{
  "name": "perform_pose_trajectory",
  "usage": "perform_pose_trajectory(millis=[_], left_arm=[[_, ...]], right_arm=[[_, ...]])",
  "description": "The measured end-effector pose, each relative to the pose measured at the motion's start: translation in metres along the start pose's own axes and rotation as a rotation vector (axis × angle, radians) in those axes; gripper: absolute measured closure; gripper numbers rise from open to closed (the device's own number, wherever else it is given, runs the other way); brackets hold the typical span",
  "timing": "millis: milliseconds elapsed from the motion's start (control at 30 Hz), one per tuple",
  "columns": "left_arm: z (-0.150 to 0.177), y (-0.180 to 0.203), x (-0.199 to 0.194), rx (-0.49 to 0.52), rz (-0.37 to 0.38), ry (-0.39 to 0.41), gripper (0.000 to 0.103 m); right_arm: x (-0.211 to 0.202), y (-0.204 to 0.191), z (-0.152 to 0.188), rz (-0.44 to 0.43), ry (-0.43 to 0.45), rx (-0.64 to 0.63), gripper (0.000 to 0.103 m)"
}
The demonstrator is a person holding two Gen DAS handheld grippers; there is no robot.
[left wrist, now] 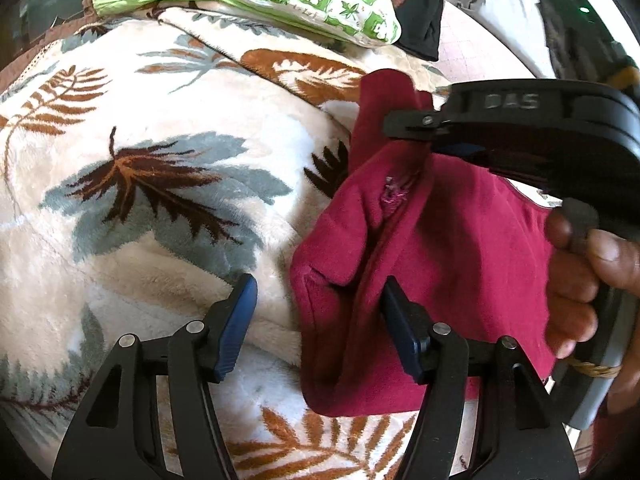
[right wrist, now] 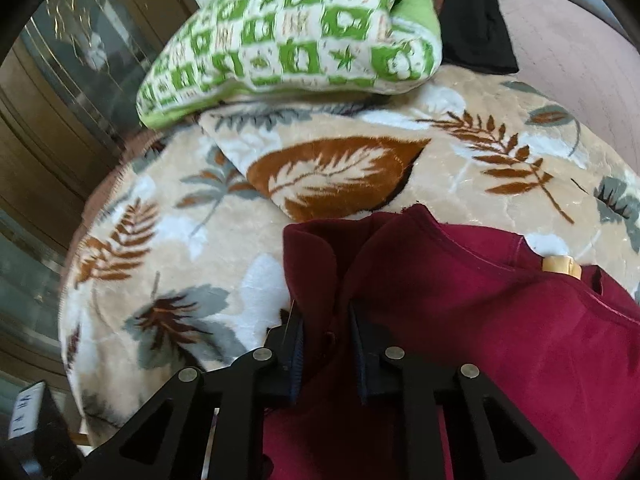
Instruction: Fold small clothes
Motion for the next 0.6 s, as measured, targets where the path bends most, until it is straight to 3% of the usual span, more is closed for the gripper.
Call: perform_pose_trajectory(millis=[133,200,300,433,600], left_arm=[[-0.001,0.012,-0.002,0.030,0.047,0.010,0.040],[0.001,0.025,-0.006,0.063,0.113,-0.008,0.061],[0.001,0.044,-0.024,0.110,0.140,0.037,0.076],[0.002,0.088,-0.063,0.197,0.227,0.087,0.081],[0.021,0.174,-0.098,0.364,0.319,0.116,0.082]], right_arm=[[-0.021,-0.004,-0.003,-0.038,0.033,-0.003,0.085],[-0.034,-0.003,-0.004,-0.052,0.057,0.002,0.085],[-0.057,0.001,-0.004,-0.066,0.089,0.003,0.086],[-0.103,0.014,-0.002,-0.048,0.138,-0.013,0.086],[-0.180,0.056,0.011,0.017,0.222,0.008,0.087]])
Point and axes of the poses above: each gripper's, at about its wrist camera, not at the fingertips, and x roughly the way its jaws point, y to its right, z to its underside, the point moved 8 cm from there along x, roughly the way its jaws point, and after that the axes turned 14 degrees about -z, right-handed, at the moved point
